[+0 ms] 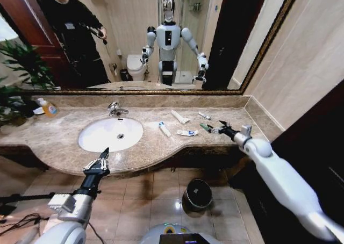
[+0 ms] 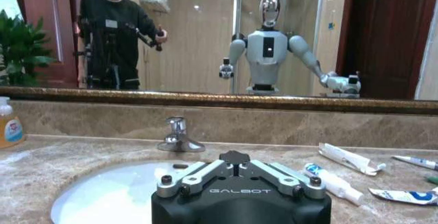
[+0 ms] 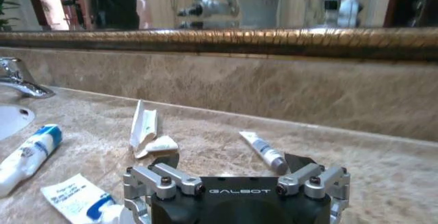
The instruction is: Pick up the trash from the sink and place it in the trash bin.
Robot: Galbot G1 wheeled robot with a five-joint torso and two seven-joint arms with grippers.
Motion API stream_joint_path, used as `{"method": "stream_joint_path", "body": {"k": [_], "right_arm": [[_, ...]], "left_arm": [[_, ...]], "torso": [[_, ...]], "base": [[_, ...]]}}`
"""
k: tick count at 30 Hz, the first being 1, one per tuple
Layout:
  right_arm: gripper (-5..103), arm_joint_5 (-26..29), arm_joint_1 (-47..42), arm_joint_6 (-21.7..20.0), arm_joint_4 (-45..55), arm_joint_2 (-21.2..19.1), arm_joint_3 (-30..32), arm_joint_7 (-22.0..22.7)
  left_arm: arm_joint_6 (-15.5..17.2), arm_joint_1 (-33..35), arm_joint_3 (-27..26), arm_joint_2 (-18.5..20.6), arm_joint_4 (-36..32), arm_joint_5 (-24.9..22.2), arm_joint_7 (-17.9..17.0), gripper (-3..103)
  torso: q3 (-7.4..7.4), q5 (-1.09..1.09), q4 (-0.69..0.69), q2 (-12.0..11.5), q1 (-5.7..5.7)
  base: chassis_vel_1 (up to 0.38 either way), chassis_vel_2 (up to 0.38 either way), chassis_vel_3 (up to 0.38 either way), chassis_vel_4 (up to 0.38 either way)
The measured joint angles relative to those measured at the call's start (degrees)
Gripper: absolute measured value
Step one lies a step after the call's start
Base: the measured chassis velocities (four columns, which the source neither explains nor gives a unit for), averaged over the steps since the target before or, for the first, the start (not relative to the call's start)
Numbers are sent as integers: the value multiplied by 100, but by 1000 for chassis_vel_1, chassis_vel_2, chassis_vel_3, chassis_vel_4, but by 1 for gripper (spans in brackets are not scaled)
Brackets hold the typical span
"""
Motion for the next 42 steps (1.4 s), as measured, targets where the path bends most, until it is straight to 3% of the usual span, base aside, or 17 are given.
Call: {"method": "stream_joint_path", "body": {"k": [9,30,33,34,35,37,39,41,42], "right_arm": [[100,75,272,-592,-229,130,-310,164],[101,-188,-204,-497,-2,68,-105,191],[98,-198,-253,-498,40,67,-84,201],[88,-198,-268,-501,55,63,-78,206],[88,-198,-268,-501,55,63,-78,206],[78,-198,-285,-504,66,48,-63,226],[78,-197,-289,-506,69,39,-61,233],[61,-195,-294,-507,79,32,-56,239],[61,-195,-300,-508,85,31,-53,241]], "left_arm": [[0,0,0,0,0,0,1,0],[0,0,0,0,0,0,1,0],[0,0,0,0,0,0,1,0],[0,0,0,0,0,0,1,0],[0,0,0,0,0,0,1,0],[0,0,0,0,0,0,1,0],[0,0,0,0,0,0,1,0],[0,0,0,0,0,0,1,0],[0,0,0,0,0,0,1,0]], "torso": [[-1,3,-1,0,-1],[-1,2,-1,0,-1],[-1,2,-2,0,-1],[-1,2,-2,0,-2],[-1,2,-2,0,-2],[-1,2,-2,1,-2],[-1,2,-2,0,-2],[-1,2,-2,0,-1],[-1,2,-2,0,-1]], "base": [[0,0,0,0],[0,0,0,0],[0,0,0,0],[0,0,0,0],[0,0,0,0],[0,0,0,0],[0,0,0,0],[0,0,0,0],[0,0,0,0]]}}
